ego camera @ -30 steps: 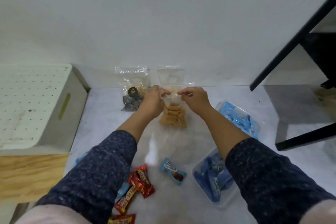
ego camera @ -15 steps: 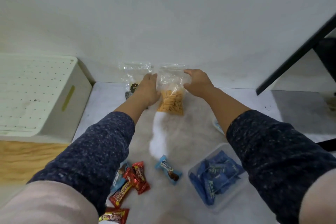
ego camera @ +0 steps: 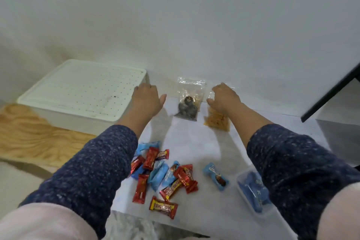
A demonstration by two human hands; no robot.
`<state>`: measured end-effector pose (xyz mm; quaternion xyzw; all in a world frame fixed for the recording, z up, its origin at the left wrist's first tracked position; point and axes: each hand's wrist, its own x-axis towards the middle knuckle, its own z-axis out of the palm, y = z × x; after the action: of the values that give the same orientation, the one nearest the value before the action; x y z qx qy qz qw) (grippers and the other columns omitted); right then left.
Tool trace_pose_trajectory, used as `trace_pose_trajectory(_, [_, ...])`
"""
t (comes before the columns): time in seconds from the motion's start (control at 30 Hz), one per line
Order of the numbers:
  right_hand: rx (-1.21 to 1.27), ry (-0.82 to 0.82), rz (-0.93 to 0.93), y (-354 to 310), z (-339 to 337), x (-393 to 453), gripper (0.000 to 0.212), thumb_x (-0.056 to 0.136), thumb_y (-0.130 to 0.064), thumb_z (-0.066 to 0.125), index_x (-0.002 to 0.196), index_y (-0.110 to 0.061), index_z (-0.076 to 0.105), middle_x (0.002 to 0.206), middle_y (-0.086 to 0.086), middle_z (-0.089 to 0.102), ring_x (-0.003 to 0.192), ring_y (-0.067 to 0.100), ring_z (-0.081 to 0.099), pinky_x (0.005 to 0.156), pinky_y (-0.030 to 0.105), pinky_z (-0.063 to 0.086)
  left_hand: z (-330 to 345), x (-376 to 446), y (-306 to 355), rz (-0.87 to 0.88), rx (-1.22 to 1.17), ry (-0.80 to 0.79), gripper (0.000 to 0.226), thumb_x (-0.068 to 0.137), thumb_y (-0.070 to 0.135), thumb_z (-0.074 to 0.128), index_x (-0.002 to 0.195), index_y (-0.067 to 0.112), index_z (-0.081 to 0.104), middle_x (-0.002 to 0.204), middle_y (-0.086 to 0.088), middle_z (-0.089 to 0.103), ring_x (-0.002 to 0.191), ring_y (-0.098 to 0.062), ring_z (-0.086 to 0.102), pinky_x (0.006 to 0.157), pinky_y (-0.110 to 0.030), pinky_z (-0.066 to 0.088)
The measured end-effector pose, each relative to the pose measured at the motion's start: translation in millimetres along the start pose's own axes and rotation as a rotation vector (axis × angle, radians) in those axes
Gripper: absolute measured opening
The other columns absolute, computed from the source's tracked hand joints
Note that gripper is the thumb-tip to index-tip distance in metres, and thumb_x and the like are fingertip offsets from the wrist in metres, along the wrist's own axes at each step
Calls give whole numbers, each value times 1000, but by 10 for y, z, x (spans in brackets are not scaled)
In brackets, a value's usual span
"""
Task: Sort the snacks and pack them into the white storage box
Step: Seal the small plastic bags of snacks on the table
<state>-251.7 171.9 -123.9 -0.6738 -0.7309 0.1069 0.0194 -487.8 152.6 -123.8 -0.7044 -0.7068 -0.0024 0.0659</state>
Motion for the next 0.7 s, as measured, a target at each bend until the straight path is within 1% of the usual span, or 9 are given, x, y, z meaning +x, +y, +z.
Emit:
trace_pose_trajectory(0.07, [5,-7,-36,-364,35,-127,52,92,-34,50,136,-6,44,140,14,39,129,30,42,102,37,39,-50,-261,-408,-49,4,15,55,96,46,36,119,0,55,118,-18,59,113,-32,52,96,-39,41])
trace_pose_trajectory(0.13, [36,1,-56,-619,75,-203,49,90,-33,51,132,-6,48,138,14,41,126,31,45,99,36,41,-50,-449,-702,-87,8,7,54,96,46,37,119,0,55,119,-18,58,114,-31,51,96,-39,40])
trace_pose_trajectory(0.2, [39,1,-115,-937,156,-314,47,89,-30,50,128,-4,50,136,16,43,124,32,46,97,36,42,-44,-704,-1022,-136,3,-9,55,96,46,38,121,0,53,120,-17,57,117,-31,49,98,-39,39])
trace_pose_trajectory(0.33, [39,-55,-211,-1529,315,-508,54,95,-33,47,139,-3,39,143,16,37,130,30,41,104,38,38,7,-1129,-1509,-224,-4,-27,54,97,45,37,123,0,50,122,-16,54,118,-29,47,99,-36,38])
trace_pose_trajectory(0.43, [69,-81,-275,-1888,431,-553,54,95,-34,47,139,-4,38,145,14,37,130,30,40,104,37,36,43,-1269,-1743,-278,-3,-66,55,97,46,37,126,1,49,124,-15,53,118,-28,47,99,-36,37])
trace_pose_trajectory(0.57, [141,-121,-307,-2215,551,-434,53,94,-35,49,138,-5,42,142,14,42,128,30,43,101,37,38,143,-1238,-1911,-335,-53,-88,57,97,46,37,132,1,43,132,-16,48,125,-29,43,102,-37,36])
trace_pose_trajectory(0.63, [177,-141,-305,-2305,611,-311,54,94,-36,50,137,-4,42,142,15,44,127,31,44,101,36,39,216,-1181,-1939,-356,-106,-88,59,97,46,37,138,4,36,137,-15,46,128,-29,40,103,-38,35])
trace_pose_trajectory(0.7, [228,-165,-292,-2371,661,-167,58,94,-39,50,139,-4,40,144,14,42,131,30,42,104,36,37,293,-1107,-1946,-395,-185,-126,63,97,48,36,145,8,26,142,-15,42,132,-29,37,103,-39,36])
